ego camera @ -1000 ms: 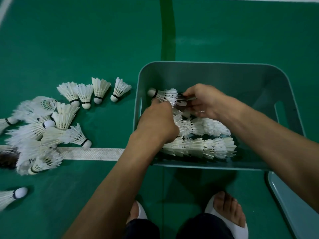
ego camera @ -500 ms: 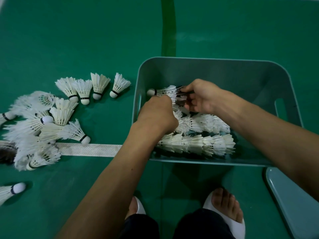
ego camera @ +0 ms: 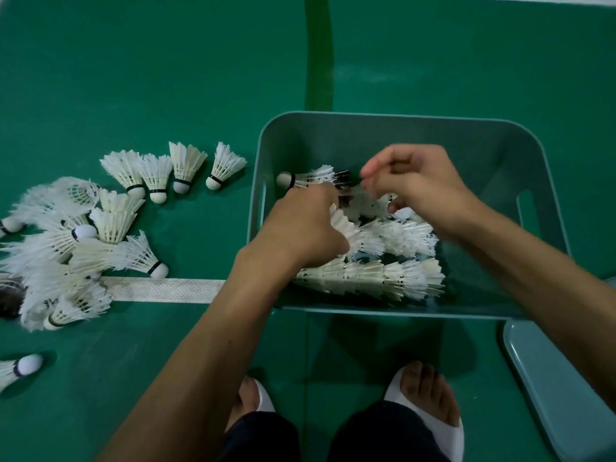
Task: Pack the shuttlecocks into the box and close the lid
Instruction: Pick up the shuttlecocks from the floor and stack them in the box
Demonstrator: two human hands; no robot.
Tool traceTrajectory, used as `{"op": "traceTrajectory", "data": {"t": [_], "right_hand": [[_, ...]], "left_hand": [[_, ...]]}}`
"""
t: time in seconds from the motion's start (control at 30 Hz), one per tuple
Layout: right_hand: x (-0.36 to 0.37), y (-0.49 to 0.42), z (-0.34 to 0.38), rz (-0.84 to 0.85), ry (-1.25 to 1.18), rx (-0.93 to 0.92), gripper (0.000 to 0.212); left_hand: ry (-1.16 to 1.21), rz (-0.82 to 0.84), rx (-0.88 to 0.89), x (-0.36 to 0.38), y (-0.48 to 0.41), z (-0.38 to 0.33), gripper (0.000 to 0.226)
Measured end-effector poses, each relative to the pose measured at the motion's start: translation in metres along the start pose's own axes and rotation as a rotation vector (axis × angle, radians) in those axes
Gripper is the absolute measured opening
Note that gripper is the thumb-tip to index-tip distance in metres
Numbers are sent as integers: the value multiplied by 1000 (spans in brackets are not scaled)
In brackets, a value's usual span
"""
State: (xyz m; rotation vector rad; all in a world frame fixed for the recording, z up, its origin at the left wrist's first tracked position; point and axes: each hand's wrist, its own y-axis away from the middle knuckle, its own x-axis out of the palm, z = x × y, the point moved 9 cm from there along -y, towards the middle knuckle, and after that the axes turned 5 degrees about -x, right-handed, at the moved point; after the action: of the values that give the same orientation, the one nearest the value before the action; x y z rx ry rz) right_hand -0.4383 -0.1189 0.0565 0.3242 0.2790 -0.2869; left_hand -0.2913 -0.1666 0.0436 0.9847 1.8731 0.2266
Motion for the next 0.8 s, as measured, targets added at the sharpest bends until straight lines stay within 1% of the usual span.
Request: {"op": "traceTrajectory", "data": {"t": [0.07,0.1,0.13,0.17,0.23,0.37,0.43,0.5,0.6,0.63,0.73,0.8], "right_hand": [[13,20,23,221,160,-178,24],[18,28,28,290,255,-213,26],[19,32,27,312,326,-215,28],[17,34,25,300,358,-198,29],[11,31,17,232,339,-133,32],[-3,21,0,106,192,4,34],[-16,19,-11,22,106,99,34],[-35,19,-21,-107,96,174,32],[-69,17,-36,-370,151,227,29],[-73,15,-40,-423,138,238,28],[-61,5,-44,-479,89,221,28],[-44,-3,-36,-478,126,170,31]], "left_hand": [[65,50,43,0,3,-7,45],[94,72,49,1,4,-9,46],[118,89,48,3,5,-10,46],[141,97,42,5,5,-10,47],[198,75,39,8,5,-11,47],[332,-30,69,6,5,-17,43],[356,-54,68,4,7,-16,43],[333,-43,50,3,10,-15,47],[205,-73,-29,0,13,-7,65],[167,-85,-63,-1,12,-4,74],[87,-69,-138,3,7,1,104],[45,-53,-173,5,3,3,112]]}}
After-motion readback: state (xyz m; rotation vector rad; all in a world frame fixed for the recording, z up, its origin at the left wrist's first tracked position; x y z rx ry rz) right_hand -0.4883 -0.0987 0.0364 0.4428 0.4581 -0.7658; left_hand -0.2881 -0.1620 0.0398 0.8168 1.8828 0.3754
